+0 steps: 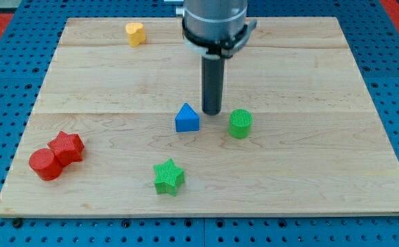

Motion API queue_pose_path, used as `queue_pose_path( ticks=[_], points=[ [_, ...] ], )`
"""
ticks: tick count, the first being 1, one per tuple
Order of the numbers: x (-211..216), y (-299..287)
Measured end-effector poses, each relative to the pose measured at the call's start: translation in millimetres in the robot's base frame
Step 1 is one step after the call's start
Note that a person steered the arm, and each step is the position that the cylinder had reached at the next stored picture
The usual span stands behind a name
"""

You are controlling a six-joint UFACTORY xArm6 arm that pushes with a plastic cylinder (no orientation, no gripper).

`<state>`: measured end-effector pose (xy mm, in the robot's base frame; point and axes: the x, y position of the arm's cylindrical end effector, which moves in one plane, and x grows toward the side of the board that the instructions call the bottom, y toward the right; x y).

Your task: Nudge green circle left a bit

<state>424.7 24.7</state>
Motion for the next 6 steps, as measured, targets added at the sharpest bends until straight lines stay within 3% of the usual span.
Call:
queue_pose_path(
  ticks=[1, 2, 3, 4, 5, 6],
  points=[
    [31, 63],
    [77, 40],
    [84, -12],
    [97, 66],
    [145, 57],
    [130, 18]
  ],
)
